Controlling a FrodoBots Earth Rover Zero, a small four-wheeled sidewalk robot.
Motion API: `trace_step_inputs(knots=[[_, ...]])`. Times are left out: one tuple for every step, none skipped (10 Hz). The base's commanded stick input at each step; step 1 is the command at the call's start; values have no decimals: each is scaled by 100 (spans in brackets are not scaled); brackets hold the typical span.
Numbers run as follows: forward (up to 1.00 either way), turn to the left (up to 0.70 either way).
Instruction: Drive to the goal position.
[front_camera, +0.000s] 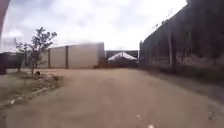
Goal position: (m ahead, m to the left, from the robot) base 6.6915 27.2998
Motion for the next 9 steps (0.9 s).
trace_step_inputs(knots=[[100, 0], [100, 0], [100, 0], [100, 0], [100, 0], [100, 0], [100, 0], [100, 0], [100, 0]])
